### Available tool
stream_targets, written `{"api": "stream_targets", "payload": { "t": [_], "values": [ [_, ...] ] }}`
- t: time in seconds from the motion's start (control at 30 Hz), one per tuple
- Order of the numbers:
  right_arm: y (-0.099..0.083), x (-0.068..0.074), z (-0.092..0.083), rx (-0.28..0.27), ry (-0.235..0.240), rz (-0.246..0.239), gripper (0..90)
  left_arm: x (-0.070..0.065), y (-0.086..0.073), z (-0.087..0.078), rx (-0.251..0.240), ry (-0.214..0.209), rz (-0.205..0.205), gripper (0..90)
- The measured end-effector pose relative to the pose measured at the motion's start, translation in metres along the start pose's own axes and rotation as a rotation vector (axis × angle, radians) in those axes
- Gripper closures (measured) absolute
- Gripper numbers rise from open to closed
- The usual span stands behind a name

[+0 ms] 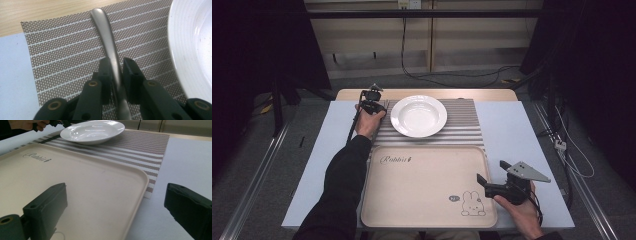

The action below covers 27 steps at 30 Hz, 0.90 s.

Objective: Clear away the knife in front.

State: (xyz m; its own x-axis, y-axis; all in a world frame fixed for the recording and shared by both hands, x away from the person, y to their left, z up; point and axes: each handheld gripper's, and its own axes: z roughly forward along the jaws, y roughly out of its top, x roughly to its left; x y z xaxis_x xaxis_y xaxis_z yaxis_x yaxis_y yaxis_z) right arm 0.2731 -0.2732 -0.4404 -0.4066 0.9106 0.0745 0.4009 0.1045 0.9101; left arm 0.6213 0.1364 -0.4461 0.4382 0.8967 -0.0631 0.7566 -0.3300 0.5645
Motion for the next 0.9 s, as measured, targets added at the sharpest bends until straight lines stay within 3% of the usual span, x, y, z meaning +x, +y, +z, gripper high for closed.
{"api": "stream_targets", "payload": {
  "t": [0.2, 0.9],
  "values": [
    [0.000, 0.000, 0.000, 0.000, 0.002, 0.000, 4.5, -0.004, 0.002, 0.000, 0.021, 0.021, 0.016, 79.7],
    [0.000, 0.000, 0.000, -0.002, -0.001, -0.001, 4.5, 0.000, 0.003, -0.013, -0.012, 0.026, 0.024, 79.8]
  ]
}}
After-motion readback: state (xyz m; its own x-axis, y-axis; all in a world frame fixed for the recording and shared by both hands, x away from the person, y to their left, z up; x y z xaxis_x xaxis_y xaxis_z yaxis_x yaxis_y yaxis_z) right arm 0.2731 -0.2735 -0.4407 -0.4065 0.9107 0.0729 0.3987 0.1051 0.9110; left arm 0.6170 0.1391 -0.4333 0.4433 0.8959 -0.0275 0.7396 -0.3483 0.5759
